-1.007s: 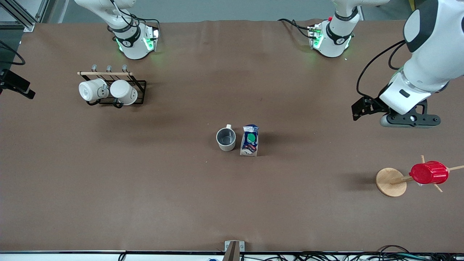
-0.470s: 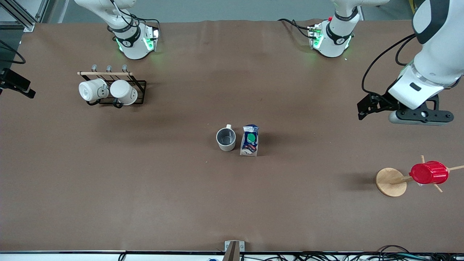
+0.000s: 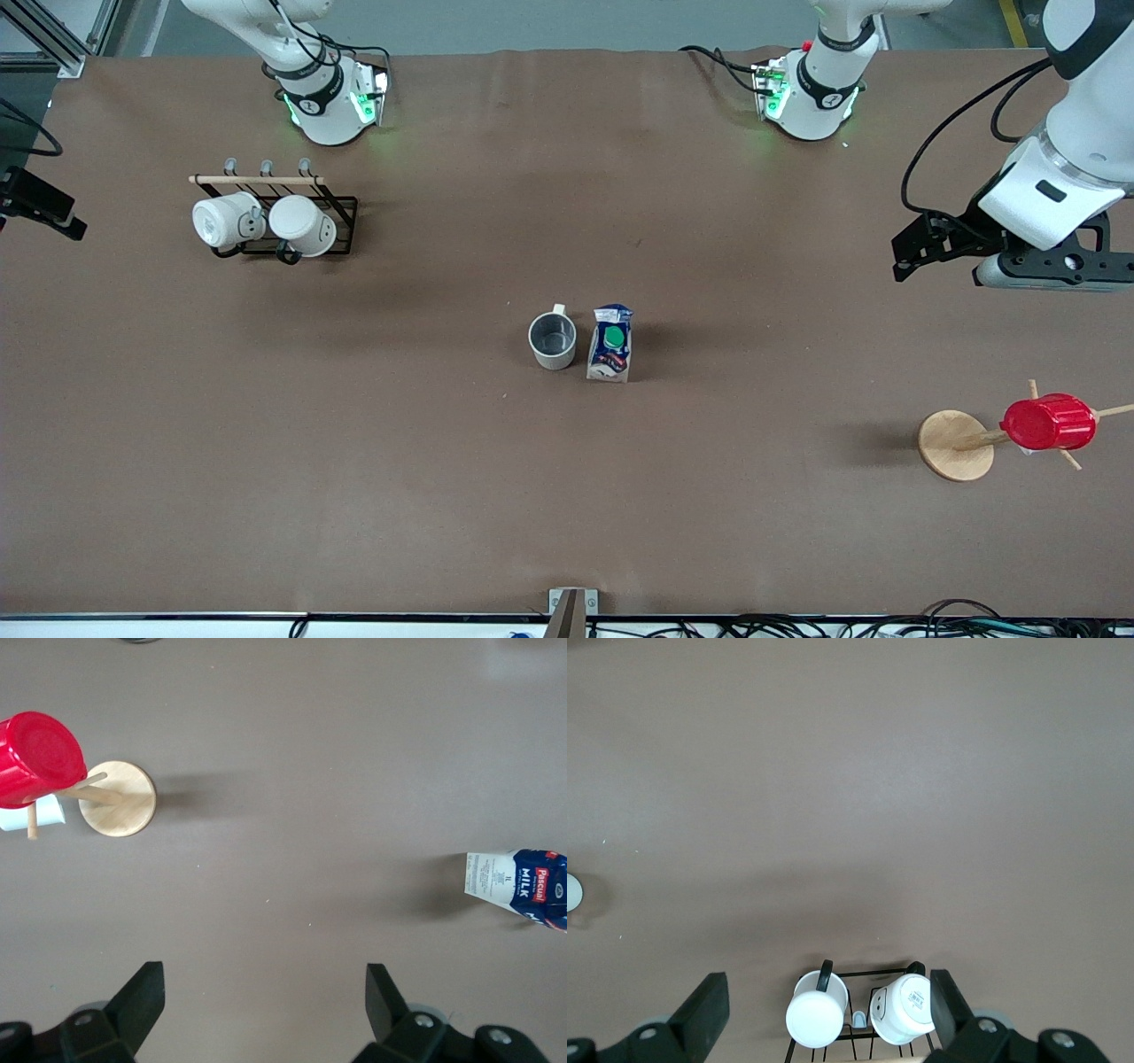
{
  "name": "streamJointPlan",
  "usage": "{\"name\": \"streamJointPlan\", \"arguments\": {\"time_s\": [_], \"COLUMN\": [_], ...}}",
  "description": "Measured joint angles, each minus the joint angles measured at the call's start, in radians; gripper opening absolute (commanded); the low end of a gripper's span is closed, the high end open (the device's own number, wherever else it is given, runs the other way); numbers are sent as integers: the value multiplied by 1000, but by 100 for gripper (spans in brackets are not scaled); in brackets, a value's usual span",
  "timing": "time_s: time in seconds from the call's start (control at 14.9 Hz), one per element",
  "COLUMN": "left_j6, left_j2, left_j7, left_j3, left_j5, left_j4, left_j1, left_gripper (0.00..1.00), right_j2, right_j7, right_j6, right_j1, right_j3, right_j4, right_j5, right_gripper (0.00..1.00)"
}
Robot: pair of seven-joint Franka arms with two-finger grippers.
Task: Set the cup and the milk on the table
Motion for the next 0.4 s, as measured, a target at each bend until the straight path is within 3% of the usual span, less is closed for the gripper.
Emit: {"name": "streamJointPlan", "arguments": {"time_s": [0.2,0.4], "left_j6": [-21,-25], "left_j2": [-1,-1], "left_j7": [0,0], "left_j3": [45,48], "left_j5": [0,0], "left_j4": [1,1], "left_j1": [-28,-31], "left_gripper": [100,100], "right_j2": [0,0], "right_j7": [0,0], "right_j6": [0,-1], "right_j1": [0,0], "right_j3": [0,0], "right_j4": [0,0], "right_j5": [0,0], "right_gripper": [100,100]}}
